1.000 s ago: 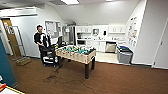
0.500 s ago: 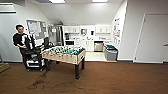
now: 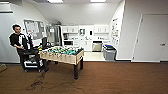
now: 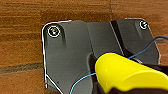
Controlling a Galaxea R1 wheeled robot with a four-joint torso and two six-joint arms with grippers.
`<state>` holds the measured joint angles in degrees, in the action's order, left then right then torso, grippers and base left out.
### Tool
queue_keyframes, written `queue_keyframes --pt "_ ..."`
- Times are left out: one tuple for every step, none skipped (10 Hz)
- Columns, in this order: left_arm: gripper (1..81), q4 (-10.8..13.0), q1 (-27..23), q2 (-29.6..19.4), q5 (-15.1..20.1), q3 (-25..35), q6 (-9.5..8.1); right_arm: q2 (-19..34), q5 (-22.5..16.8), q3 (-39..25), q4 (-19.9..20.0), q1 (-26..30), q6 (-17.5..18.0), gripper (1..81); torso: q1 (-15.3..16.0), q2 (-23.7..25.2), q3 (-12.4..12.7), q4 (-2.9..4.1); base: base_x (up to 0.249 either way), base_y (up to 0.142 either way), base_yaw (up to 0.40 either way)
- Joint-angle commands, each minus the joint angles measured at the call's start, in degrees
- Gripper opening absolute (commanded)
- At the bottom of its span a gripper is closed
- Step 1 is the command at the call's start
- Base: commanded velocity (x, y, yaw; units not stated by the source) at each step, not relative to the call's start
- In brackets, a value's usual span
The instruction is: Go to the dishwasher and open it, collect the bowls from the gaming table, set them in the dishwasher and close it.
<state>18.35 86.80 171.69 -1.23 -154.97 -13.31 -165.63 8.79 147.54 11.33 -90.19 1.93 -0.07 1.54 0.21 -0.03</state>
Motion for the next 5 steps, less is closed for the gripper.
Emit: queue_keyframes --pt "1.0 0.1 -3.4 -0.4 2.5 0.0 0.3 0.5 -2.8 -0.2 -0.7 3.0 -0.1 1.0 0.1 0.0 0.0 0.0 0.0 0.0 0.0" --pt "1.0 0.1 -3.4 -0.4 2.5 0.0 0.3 0.5 -2.8 -0.2 -0.7 3.0 -0.1 1.0 0.1 0.0 0.0 0.0 0.0 0.0 0.0" --pt "1.0 0.2 -3.4 -0.3 2.5 0.0 0.3 0.5 -2.8 -0.2 -0.7 3.0 -0.1 1.0 0.1 0.0 0.0 0.0 0.0 0.0 0.0" --pt "1.0 0.2 -3.4 -0.3 2.5 0.0 0.3 0.5 -2.8 -0.2 -0.7 3.1 -0.2 1.0 0.1 0.0 0.0 0.0 0.0 0.0 0.0" --pt "1.0 0.3 -3.4 -0.3 2.5 0.0 0.3 0.5 -2.8 -0.2 -0.7 2.9 -0.1 1.0 0.1 0.0 0.0 0.0 0.0 0.0 0.0"
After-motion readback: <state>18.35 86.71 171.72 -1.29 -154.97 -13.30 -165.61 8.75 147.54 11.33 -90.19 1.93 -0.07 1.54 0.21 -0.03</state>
